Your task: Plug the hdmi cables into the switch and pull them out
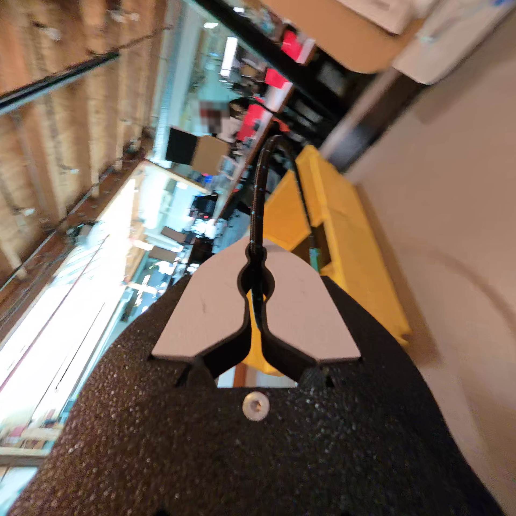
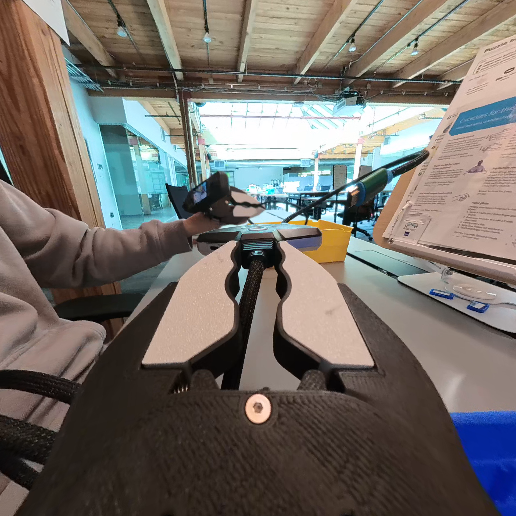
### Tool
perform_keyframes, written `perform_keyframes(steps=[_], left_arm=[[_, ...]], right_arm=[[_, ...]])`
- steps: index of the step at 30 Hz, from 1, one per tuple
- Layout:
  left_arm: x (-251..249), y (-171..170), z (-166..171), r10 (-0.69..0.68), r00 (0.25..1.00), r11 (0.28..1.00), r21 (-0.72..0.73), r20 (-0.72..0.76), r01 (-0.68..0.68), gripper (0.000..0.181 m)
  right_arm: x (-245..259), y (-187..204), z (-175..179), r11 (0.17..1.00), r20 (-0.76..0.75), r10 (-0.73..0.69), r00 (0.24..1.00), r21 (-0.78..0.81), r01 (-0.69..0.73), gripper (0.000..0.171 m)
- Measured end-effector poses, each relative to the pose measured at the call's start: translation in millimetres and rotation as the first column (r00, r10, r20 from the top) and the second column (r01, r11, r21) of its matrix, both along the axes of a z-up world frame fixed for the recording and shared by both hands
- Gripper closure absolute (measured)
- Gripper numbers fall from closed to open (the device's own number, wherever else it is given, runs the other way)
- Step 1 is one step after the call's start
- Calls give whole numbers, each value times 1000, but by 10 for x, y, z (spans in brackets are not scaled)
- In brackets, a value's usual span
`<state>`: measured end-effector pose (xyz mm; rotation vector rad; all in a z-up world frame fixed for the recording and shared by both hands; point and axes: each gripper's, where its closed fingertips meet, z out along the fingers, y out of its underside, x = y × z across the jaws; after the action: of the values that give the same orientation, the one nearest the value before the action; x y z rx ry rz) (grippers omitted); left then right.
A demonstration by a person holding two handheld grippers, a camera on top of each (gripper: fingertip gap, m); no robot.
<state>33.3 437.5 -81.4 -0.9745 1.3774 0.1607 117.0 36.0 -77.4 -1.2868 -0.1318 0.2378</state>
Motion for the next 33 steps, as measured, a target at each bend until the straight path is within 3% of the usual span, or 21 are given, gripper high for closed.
perform_keyframes(steps=[1, 4, 6, 8, 12, 16, 21, 24, 30, 33], left_arm=[[-63, 39, 217, 20, 998, 1000, 20, 62, -21, 181], [-152, -130, 788, -75, 969, 997, 3, 236, 77, 181], [-149, -588, 1102, -274, 913, 962, 90, 301, 259, 181], [-95, -1121, 1125, -454, 856, 891, 151, 248, 429, 181], [25, -2013, 466, -726, 687, 685, 144, 44, 714, 181], [-80, -2598, -482, -850, 515, 511, 64, -113, 857, 181], [-361, -2830, -1129, -915, 362, 395, -215, -179, 893, 181], [-483, -2736, -1389, -921, 314, 380, -345, -231, 858, 171], [-708, -2531, -1679, -928, 280, 373, -632, -247, 679, 145], [-845, -2511, -1657, -951, 243, 301, -759, -192, 577, 141]], right_arm=[[17, -19, 18, 1000, -10, -2, 1000, 15, 2, 149], [53, -74, 89, 998, -31, -6, 1000, 59, 8, 149], [63, -119, 134, 997, -30, -7, 1000, 81, 9, 149], [74, -181, 190, 994, -27, -6, 1000, 110, 9, 149], [160, -358, 321, 982, -59, -33, 998, 182, 43, 149], [209, -479, 327, 981, -48, -69, 996, 179, 76, 149], [216, -492, 303, 981, -55, -56, 997, 183, 65, 149], [197, -460, 275, 983, -54, -40, 998, 176, 49, 149], [155, -403, 251, 988, -31, -39, 999, 146, 43, 149], [142, -399, 242, 989, -28, -34, 999, 144, 37, 149]])
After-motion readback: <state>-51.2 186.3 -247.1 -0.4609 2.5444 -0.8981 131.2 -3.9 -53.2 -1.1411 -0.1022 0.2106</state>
